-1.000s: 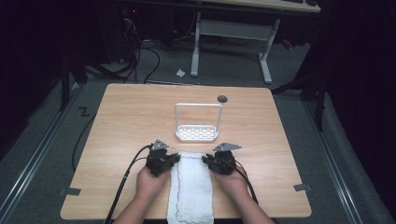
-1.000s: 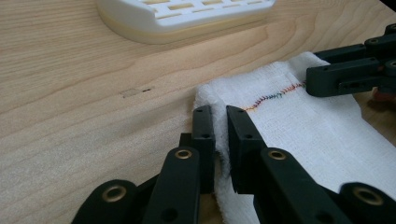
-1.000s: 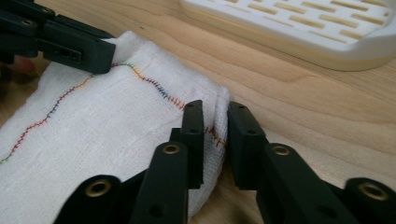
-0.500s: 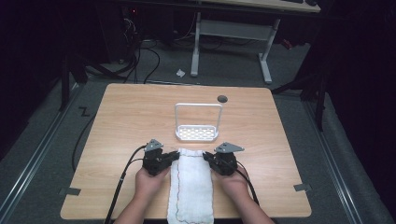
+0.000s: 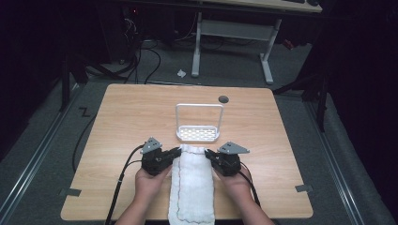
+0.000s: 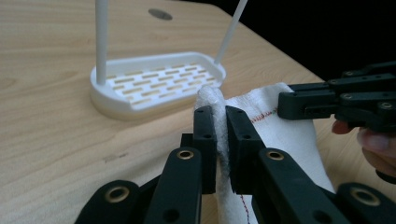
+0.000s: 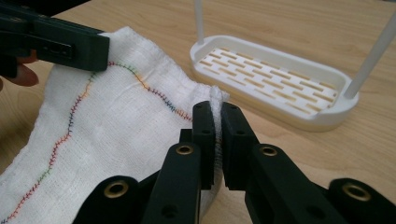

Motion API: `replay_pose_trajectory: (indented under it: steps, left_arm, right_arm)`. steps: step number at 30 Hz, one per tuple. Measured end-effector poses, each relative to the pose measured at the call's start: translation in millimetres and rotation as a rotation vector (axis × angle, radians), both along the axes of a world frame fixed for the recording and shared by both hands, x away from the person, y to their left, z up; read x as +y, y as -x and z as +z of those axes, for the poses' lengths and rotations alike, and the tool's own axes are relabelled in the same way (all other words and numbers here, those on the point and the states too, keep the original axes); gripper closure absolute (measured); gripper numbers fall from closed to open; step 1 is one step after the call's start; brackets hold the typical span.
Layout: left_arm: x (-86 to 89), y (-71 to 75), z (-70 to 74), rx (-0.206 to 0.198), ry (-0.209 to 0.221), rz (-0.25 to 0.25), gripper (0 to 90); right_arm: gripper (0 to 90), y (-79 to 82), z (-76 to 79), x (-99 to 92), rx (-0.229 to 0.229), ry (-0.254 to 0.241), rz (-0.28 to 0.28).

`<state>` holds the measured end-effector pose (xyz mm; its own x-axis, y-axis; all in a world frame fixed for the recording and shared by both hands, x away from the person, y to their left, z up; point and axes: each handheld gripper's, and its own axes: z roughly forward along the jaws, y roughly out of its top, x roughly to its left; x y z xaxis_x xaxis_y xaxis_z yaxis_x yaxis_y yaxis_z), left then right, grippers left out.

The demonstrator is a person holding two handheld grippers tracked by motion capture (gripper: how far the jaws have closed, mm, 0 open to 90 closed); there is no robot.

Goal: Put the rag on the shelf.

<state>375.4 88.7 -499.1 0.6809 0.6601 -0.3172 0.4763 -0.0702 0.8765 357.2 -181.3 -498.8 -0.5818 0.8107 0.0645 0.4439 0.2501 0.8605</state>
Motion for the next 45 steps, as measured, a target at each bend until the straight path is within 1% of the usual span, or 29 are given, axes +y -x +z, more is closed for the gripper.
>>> replay_pose_trajectory:
  steps: [3, 5, 7, 9, 11, 12, 13, 14, 15, 16, 17, 18, 19, 22, 23, 25, 27, 28, 30, 33, 34, 39, 40, 41, 42, 45]
  left_arm:
    - [-0.2, 1.1, 7.4, -0.026, 0.021, -0.004, 83.6]
    - [-0.5, 0.8, 12.0, -0.029, 0.030, -0.003, 83.6]
    - [-0.3, 2.1, 18.4, -0.045, 0.042, -0.002, 83.7]
    - [-1.2, 3.9, 26.3, -0.062, 0.041, -0.002, 83.7]
    - [-2.0, 5.7, 35.6, -0.069, 0.047, -0.003, 83.7]
    - [-2.3, 6.9, 40.6, -0.082, 0.044, -0.002, 83.7]
    - [-2.3, 6.9, 40.6, -0.082, 0.044, -0.002, 83.7]
    - [-3.3, 8.5, 49.9, -0.107, 0.041, 0.002, 83.7]
    - [-3.3, 8.5, 49.9, -0.107, 0.041, 0.002, 83.7]
    - [-3.6, 8.9, 58.2, -0.131, 0.045, 0.008, 83.7]
    - [-3.9, 9.1, 61.9, -0.141, 0.054, 0.014, 83.7]
    - [-3.9, 9.1, 61.9, -0.141, 0.054, 0.014, 83.8]
    - [-4.0, 9.1, 69.6, -0.159, 0.057, 0.018, 83.8]
    - [-4.9, 9.5, 82.0, -0.180, 0.064, 0.011, 83.8]
    - [-5.0, 10.3, 86.7, -0.196, 0.061, 0.012, 83.8]
    - [-5.5, 11.2, 95.8, -0.220, 0.069, 0.015, 83.8]
    - [-5.6, 11.3, 104.2, -0.238, 0.076, 0.018, 83.9]
    - [-5.9, 11.4, 108.3, -0.248, 0.072, 0.020, 83.9]
    - [-6.3, 11.7, 115.7, -0.265, 0.084, 0.015, 84.0]
    - [-7.4, 11.5, 126.1, -0.297, 0.083, 0.014, 84.0]
    - [-7.5, 10.7, 129.2, -0.304, 0.089, 0.013, 84.0]
    - [-9.8, 7.6, 146.1, -0.351, 0.075, 0.007, 84.0]
    - [-9.8, 7.6, 146.1, -0.351, 0.075, 0.007, 84.1]
    - [-11.2, 6.6, 151.5, -0.367, 0.069, -0.004, 84.0]
    - [-12.3, 6.1, 153.8, -0.377, 0.054, -0.008, 84.0]
    - [-15.5, 3.1, 158.6, -0.391, 0.037, -0.018, 84.1]
  right_arm:
    - [85.7, 0.7, 8.4, -2.1, -0.017, -0.002, -0.006]
    - [85.6, 1.0, 14.1, -3.7, -0.030, -0.014, -0.012]
    - [85.7, 1.7, 20.4, -4.6, -0.052, -0.017, -0.012]
    - [85.6, 2.6, 27.6, -5.9, -0.076, -0.028, -0.012]
    - [85.6, 3.3, 35.1, -7.0, -0.096, -0.035, -0.013]
    - [85.6, 3.8, 39.1, -7.7, -0.108, -0.039, -0.014]
    - [85.6, 3.8, 39.1, -7.7, -0.108, -0.039, -0.014]
    - [85.6, 5.3, 47.6, -9.1, -0.134, -0.052, -0.014]
    - [85.6, 6.2, 51.9, -9.6, -0.145, -0.055, -0.013]
    - [85.6, 7.2, 56.2, -9.8, -0.158, -0.057, -0.013]
    - [85.6, 8.1, 60.4, -10.2, -0.173, -0.060, -0.012]
    - [85.7, 9.1, 64.6, -10.5, -0.186, -0.068, -0.011]
    - [85.7, 9.8, 69.0, -10.8, -0.200, -0.069, -0.011]
    - [85.7, 11.2, 82.1, -11.9, -0.230, -0.078, -0.009]
    - [85.7, 11.9, 86.6, -12.2, -0.240, -0.085, -0.009]
    - [85.7, 12.9, 95.1, -12.6, -0.261, -0.094, -0.009]
    - [85.7, 13.1, 103.2, -12.7, -0.280, -0.097, -0.004]
    - [85.7, 13.7, 107.0, -12.3, -0.288, -0.101, -0.005]
    - [85.7, 14.7, 114.5, -12.1, -0.307, -0.099, -0.004]
    - [85.7, 15.5, 124.9, -12.8, -0.337, -0.104, -0.002]
    - [85.7, 15.5, 128.2, -13.2, -0.343, -0.106, -0.001]
    - [85.7, 14.1, 143.6, -16.8, -0.379, -0.124, -0.009]
    - [85.7, 14.1, 143.6, -16.8, -0.379, -0.124, -0.009]
    - [85.7, 13.1, 148.9, -19.6, -0.387, -0.138, -0.014]
    - [85.8, 12.3, 151.3, -21.3, -0.392, -0.134, -0.015]
    - [85.8, 10.1, 157.6, -25.2, -0.402, -0.133, -0.025]
